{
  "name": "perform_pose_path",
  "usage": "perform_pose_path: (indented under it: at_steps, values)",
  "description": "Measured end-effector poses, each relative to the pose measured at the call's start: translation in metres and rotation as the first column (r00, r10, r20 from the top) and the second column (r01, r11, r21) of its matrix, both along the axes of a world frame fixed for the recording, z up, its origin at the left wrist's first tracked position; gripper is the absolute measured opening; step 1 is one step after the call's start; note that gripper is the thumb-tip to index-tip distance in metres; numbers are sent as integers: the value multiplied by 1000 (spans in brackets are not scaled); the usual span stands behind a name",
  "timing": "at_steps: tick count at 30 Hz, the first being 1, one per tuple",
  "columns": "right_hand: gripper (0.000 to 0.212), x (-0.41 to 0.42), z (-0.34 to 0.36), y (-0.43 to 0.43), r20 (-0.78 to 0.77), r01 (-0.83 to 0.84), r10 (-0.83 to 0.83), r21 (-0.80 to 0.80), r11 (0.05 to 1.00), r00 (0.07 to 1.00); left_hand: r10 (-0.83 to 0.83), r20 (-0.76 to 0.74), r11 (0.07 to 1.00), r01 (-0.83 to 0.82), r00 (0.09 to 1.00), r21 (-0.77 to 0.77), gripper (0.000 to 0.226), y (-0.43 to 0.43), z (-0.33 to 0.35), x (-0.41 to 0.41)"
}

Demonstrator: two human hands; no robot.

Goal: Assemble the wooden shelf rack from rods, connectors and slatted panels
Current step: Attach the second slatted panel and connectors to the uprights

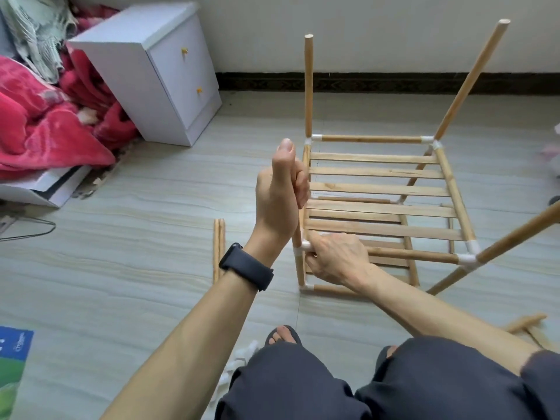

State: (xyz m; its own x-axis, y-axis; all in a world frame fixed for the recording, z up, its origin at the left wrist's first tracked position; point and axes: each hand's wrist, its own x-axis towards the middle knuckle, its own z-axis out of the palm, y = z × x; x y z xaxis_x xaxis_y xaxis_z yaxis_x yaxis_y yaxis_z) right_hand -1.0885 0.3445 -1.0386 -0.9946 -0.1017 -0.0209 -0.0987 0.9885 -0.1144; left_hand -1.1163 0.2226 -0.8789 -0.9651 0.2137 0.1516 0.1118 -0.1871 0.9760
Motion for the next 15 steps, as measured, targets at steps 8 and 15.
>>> perform_pose_path:
  at_steps: [8, 15]
  values:
    - [34, 1, -1, 0, 16, -29, 29, -12, 1000, 999, 135, -33, 986, -131, 990, 107, 47, 15, 7, 4]
    - [21, -12, -9, -1, 43, 26, -27, 17, 1000, 999, -2, -52, 986, 11, 999, 164, 43, 11, -3, -13]
